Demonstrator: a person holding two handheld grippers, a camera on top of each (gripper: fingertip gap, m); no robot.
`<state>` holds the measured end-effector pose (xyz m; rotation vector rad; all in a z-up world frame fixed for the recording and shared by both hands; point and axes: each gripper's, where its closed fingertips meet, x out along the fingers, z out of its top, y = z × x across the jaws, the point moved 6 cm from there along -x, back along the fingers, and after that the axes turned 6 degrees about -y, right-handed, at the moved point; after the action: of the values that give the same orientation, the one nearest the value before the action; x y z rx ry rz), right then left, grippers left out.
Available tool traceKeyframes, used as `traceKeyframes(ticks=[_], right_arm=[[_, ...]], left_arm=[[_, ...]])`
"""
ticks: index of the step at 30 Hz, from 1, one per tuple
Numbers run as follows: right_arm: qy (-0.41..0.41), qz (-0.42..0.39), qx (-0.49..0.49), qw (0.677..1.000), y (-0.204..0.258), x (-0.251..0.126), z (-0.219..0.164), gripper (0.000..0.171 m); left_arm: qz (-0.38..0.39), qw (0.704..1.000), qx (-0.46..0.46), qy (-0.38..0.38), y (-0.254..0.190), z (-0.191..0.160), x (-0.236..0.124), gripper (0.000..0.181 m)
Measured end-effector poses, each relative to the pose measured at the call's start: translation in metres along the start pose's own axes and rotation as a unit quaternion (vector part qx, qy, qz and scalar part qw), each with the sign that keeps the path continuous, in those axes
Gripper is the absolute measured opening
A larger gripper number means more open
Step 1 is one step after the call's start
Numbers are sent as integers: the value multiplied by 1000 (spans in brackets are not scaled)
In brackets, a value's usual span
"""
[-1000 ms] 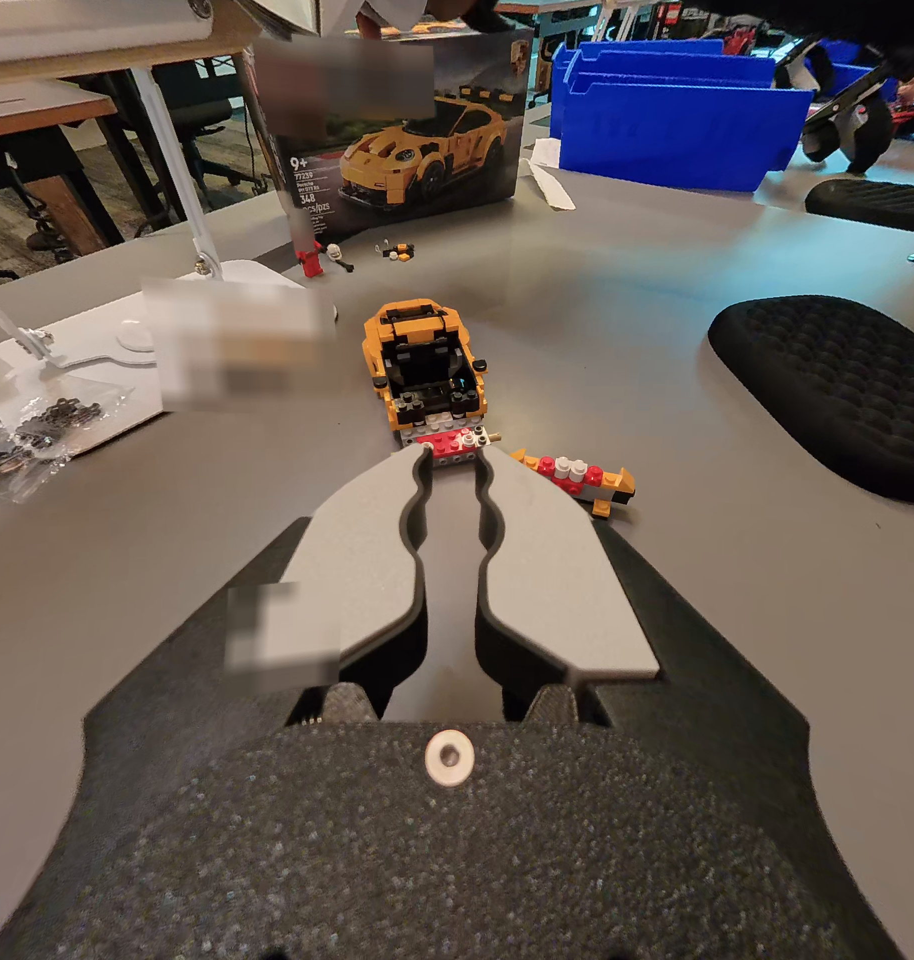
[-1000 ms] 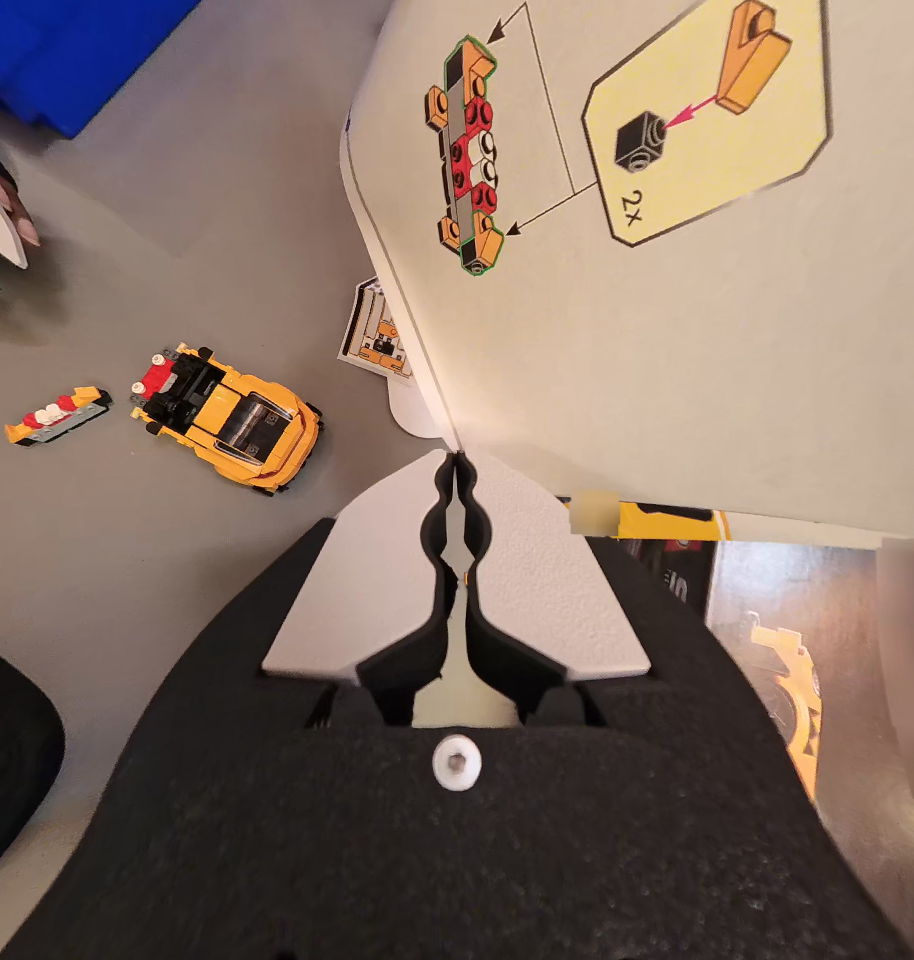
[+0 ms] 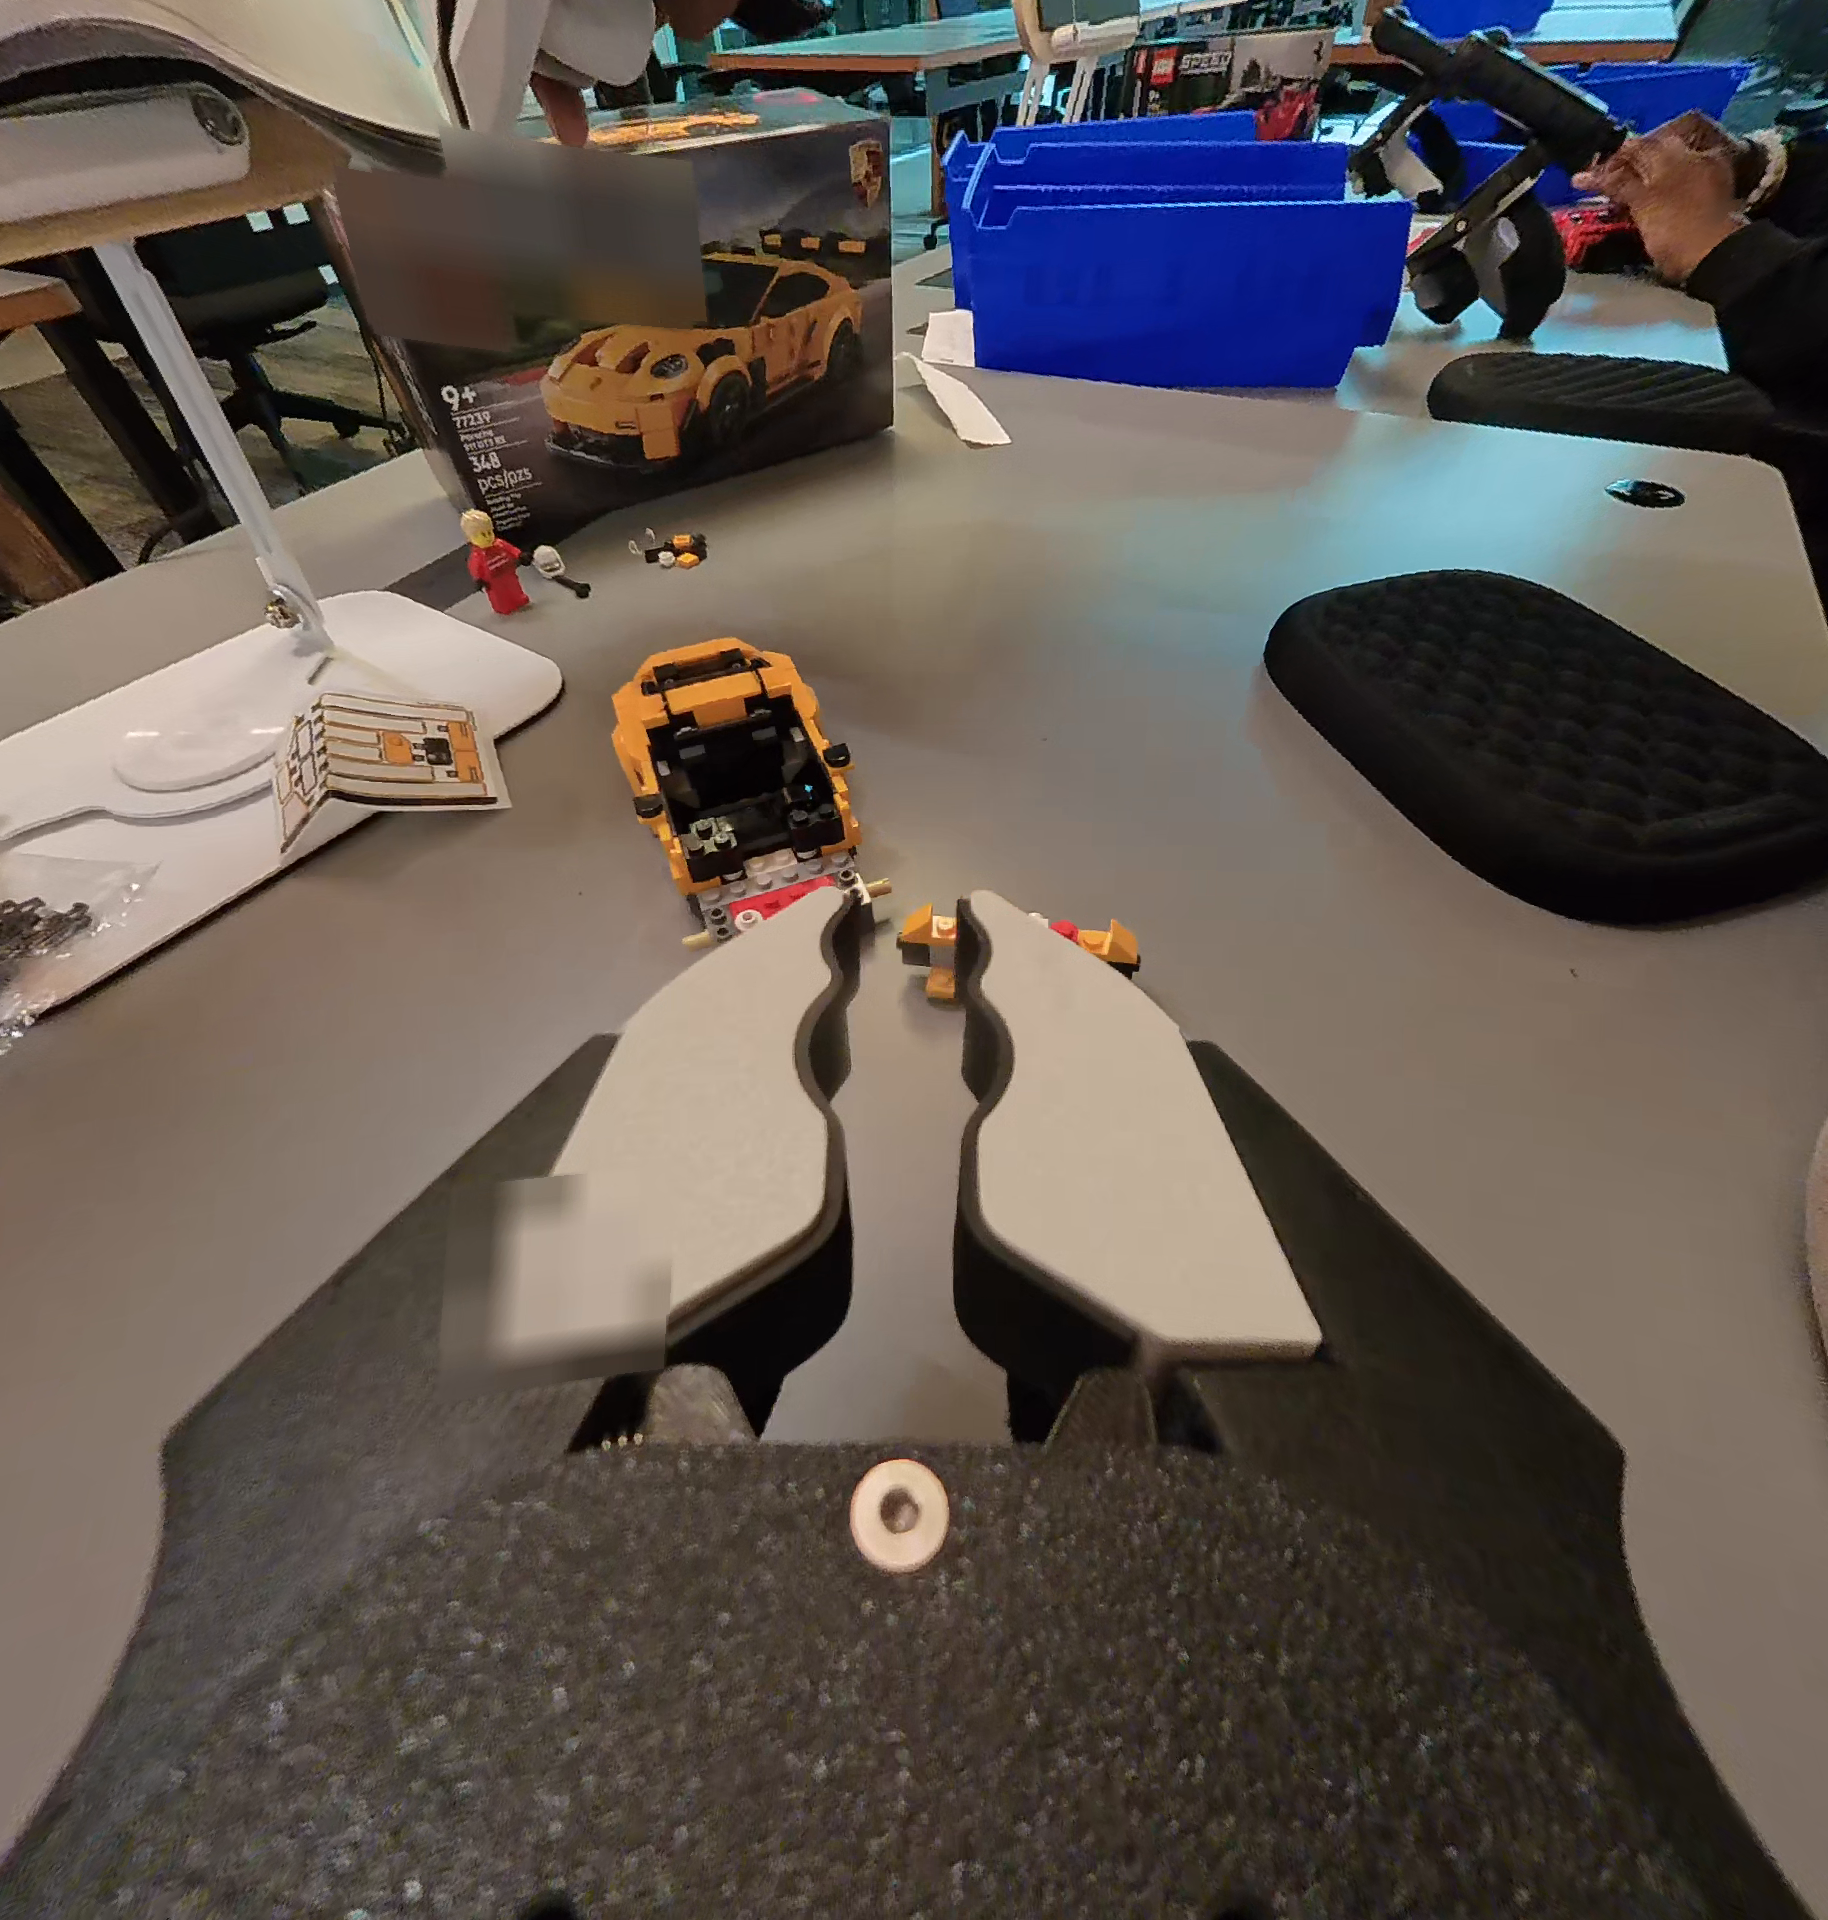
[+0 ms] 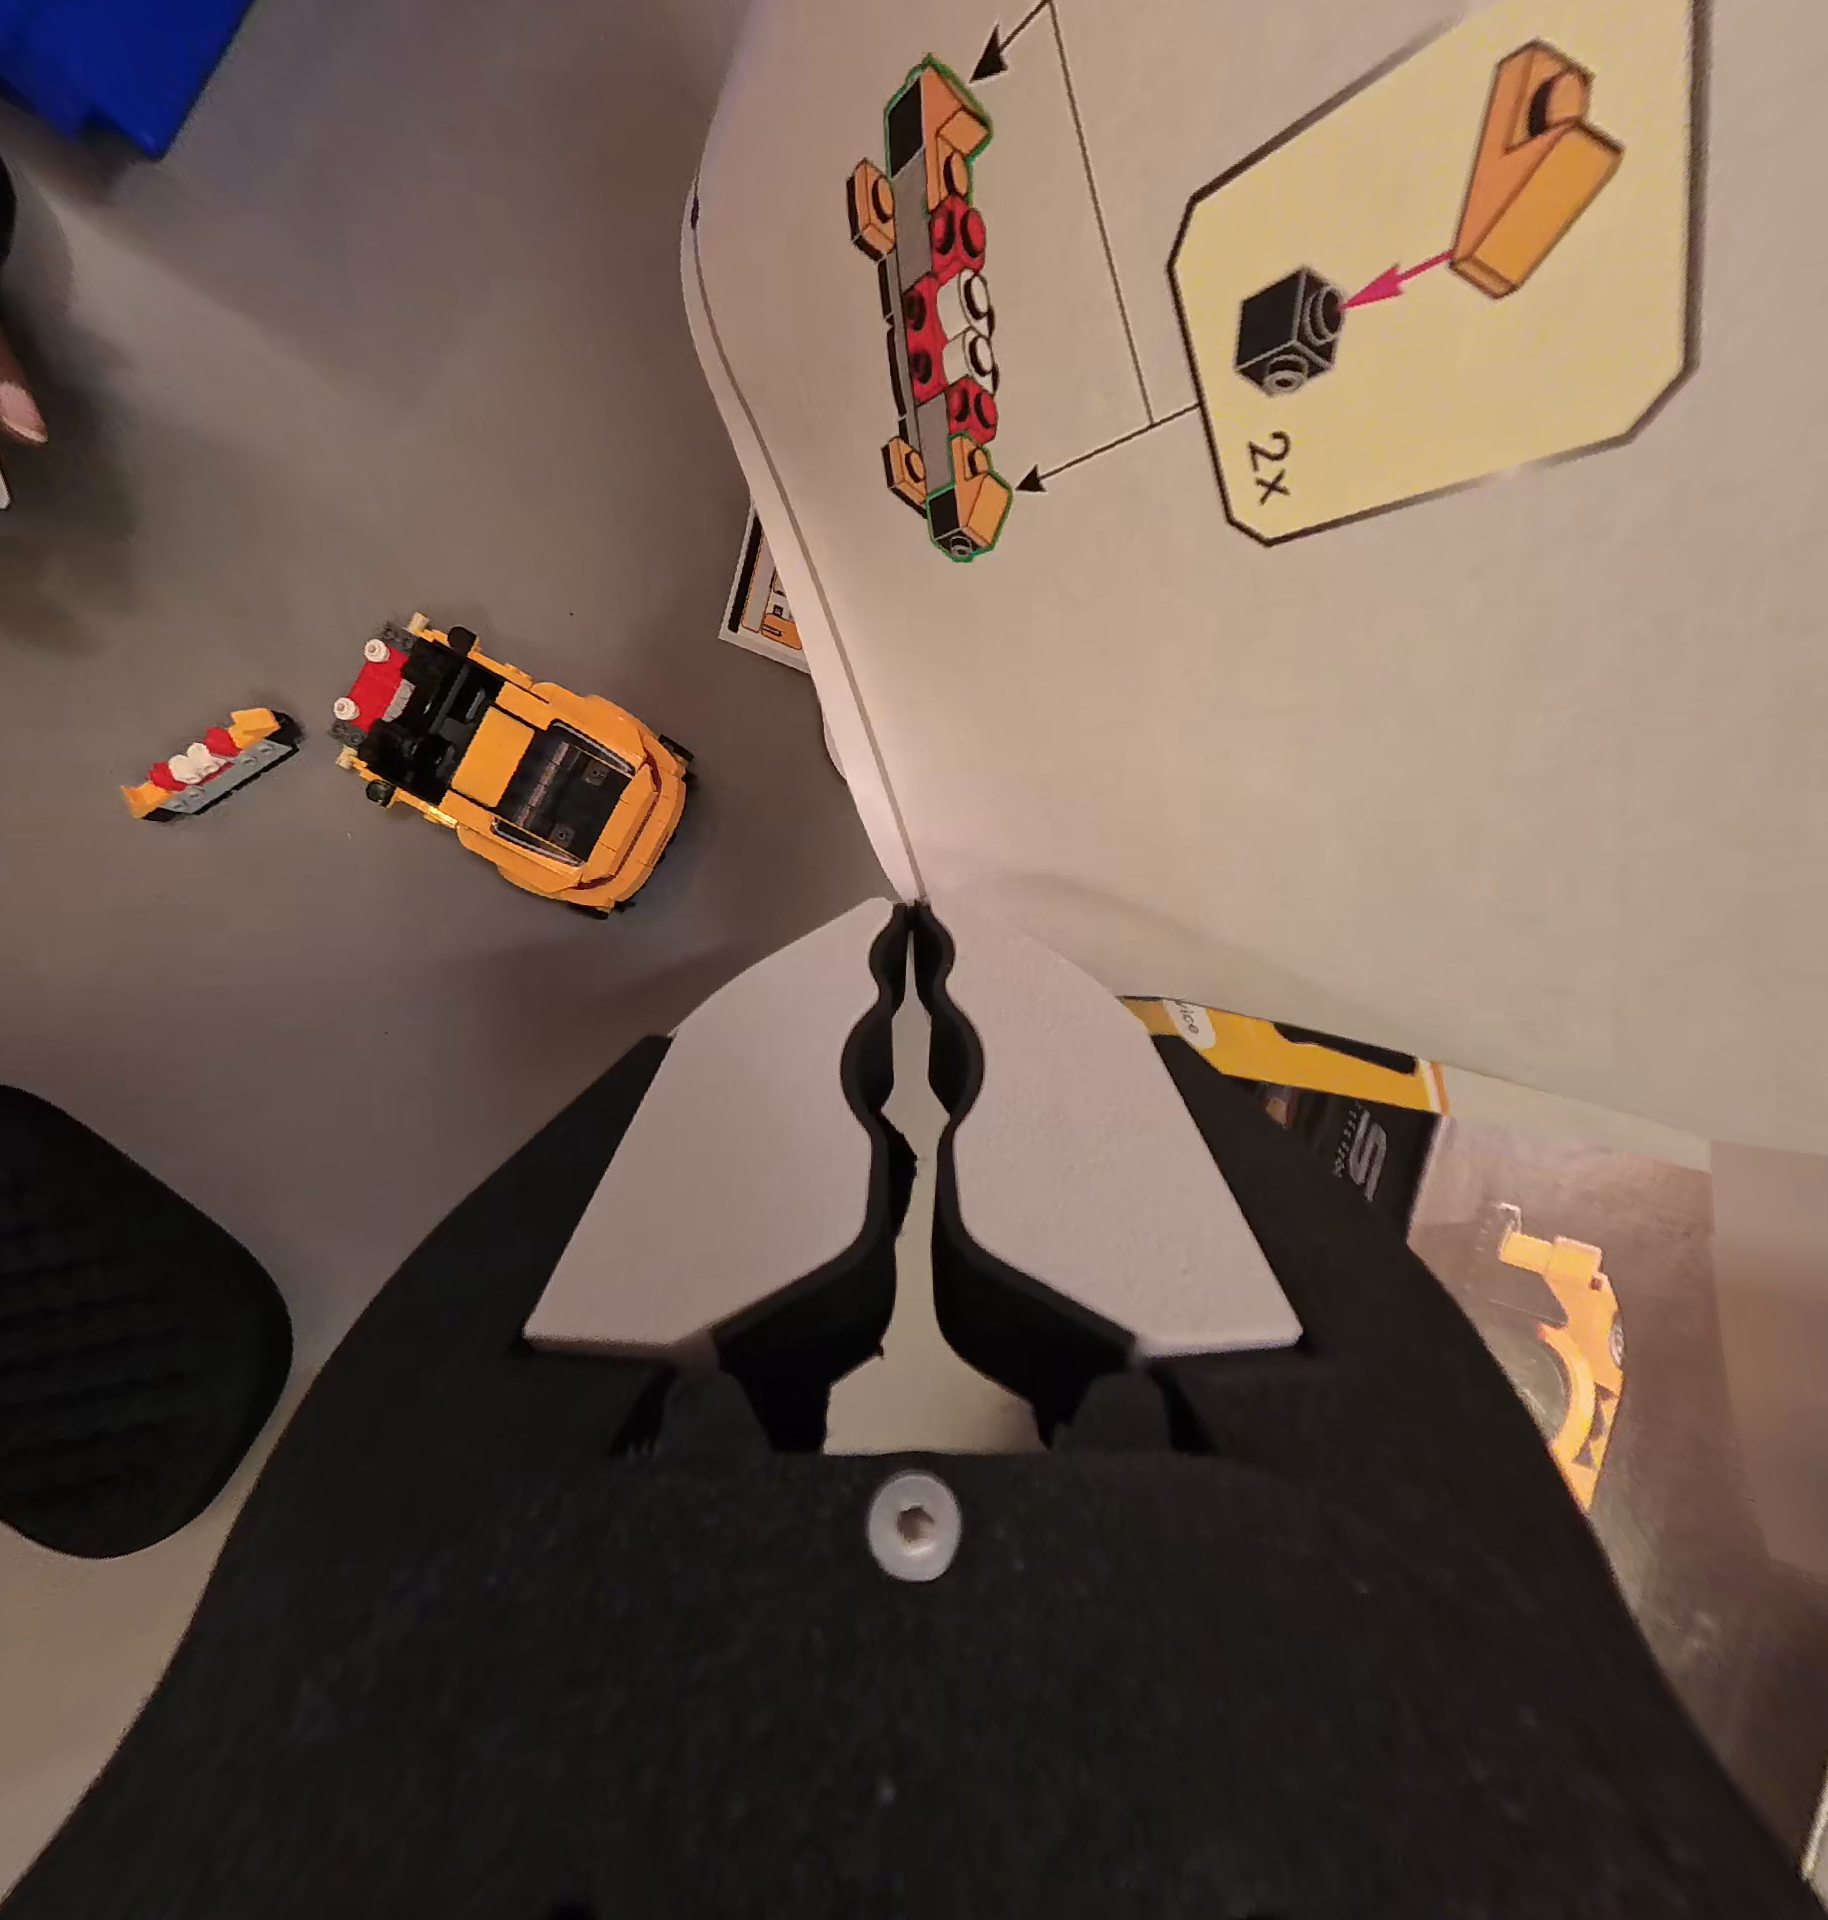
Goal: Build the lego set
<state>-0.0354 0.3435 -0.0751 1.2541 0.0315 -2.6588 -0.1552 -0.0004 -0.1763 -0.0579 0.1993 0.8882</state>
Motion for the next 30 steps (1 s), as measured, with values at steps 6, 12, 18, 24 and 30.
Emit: traceKeyframes(ticks=[6,12,18,24,30], right_arm=[[3,2,1,1000,-1,1,-1,1],[6,-3,-1,1000,-2,-1,-1,1],[11,-14,-8,1000,-4,-1,-2,1],[15,-22,-11,1000,-5,0,-4,1],[17,-66,-40,997,-8,0,-7,0]], left_arm=[[-2,1000,0,1,-1,0,0,17],[-5,1000,-2,4,-1,-1,1,17],[-5,1000,-2,5,-1,-1,0,17],[-6,1000,-2,6,-2,-2,0,17],[-6,1000,-2,6,-2,-2,0,17]])
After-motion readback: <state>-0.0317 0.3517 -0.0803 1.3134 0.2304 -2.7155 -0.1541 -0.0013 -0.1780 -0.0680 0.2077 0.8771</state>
